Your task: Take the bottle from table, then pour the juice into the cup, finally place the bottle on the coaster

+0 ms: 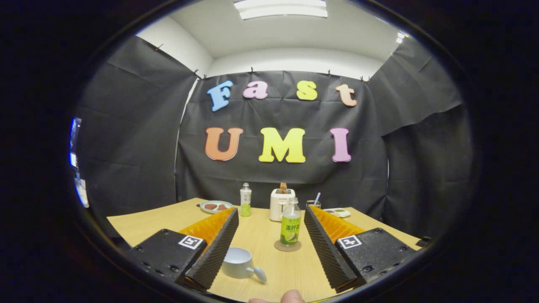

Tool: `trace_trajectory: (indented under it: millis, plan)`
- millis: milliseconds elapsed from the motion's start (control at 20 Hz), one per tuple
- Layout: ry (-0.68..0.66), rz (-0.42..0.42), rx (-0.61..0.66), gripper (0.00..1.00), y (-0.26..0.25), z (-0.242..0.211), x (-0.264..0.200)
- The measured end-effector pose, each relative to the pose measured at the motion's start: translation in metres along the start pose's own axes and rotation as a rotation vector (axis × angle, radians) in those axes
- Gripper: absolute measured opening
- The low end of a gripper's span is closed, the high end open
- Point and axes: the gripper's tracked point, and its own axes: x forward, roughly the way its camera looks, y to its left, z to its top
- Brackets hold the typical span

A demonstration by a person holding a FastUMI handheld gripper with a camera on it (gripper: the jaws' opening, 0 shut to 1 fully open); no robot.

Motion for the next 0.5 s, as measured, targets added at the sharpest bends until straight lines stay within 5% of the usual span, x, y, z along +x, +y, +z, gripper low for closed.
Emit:
trace_trajectory:
  millis: [500]
  plan:
    - [-0.014, 0.007, -0.001, 1.0, 0.0068, 0.0042, 0.0034]
